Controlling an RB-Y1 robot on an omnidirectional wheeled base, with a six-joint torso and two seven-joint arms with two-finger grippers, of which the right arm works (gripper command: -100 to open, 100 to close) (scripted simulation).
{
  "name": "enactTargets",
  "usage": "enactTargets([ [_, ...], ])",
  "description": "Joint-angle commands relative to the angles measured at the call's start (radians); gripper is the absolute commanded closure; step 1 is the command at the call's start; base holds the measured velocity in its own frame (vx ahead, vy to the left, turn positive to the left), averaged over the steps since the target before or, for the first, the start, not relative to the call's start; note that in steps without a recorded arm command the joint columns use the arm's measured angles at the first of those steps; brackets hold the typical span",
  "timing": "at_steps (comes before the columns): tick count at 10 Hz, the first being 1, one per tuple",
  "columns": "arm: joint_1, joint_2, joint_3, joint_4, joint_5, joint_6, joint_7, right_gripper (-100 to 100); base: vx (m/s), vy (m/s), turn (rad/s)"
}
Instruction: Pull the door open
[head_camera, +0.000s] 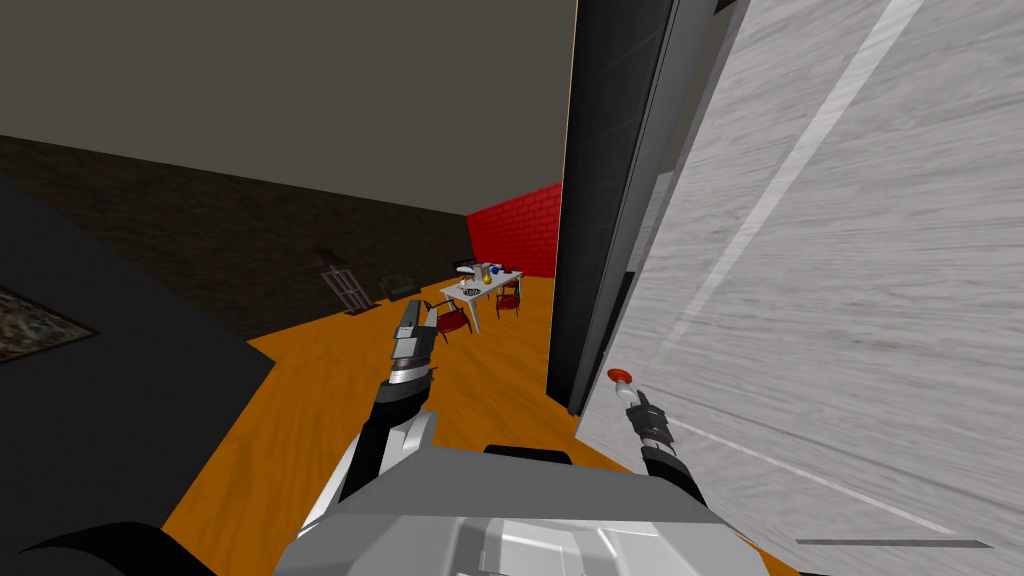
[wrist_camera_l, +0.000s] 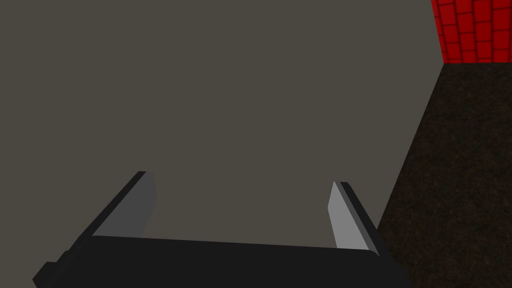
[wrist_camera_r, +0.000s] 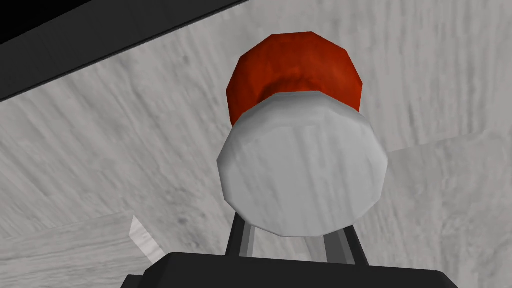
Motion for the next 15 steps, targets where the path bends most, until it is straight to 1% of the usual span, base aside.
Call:
enactTargets([
  [1,-0.007,0.011,0.021,-0.019,-0.010,-0.009,-0.050,100,-0.047,-0.012,0.044],
  [2,-0.007,0.011,0.021,-0.019,-0.010,-0.009,-0.066,100,-0.036,-0.011,0.027],
  [3,-0.005,0.009,0.027,-0.022,-0.021,-0.009,-0.099,100,-0.031,-0.008,0.064],
  [5,-0.005,0.009,0.027,-0.022,-0.021,-0.009,-0.107,100,-0.016,0.000,0.009],
  [6,-0.003,0.008,0.032,-0.024,-0.031,-0.009,-0.149,100,-0.017,0.002,0.024],
  [7,-0.003,0.008,0.032,-0.024,-0.031,-0.009,-0.149,100,-0.025,-0.001,0.034],
  [8,-0.001,0.006,0.036,-0.026,-0.042,-0.009,-0.185,100,-0.029,-0.006,0.044],
  [9,-0.001,0.006,0.036,-0.026,-0.042,-0.009,-0.189,100,-0.023,-0.004,0.033],
  [10,0.000,0.005,0.041,-0.028,-0.052,-0.010,-0.230,100,-0.028,-0.005,0.045],
  [13,0.000,0.005,0.041,-0.025,-0.052,-0.010,-0.230,100,-0.009,-0.003,0.002],
  [14,0.002,0.004,0.046,-0.030,-0.062,-0.010,-0.271,100,-0.017,-0.001,0.031],
  [15,0.004,0.002,0.051,-0.032,-0.072,-0.010,-0.295,100,-0.039,-0.005,0.073],
])
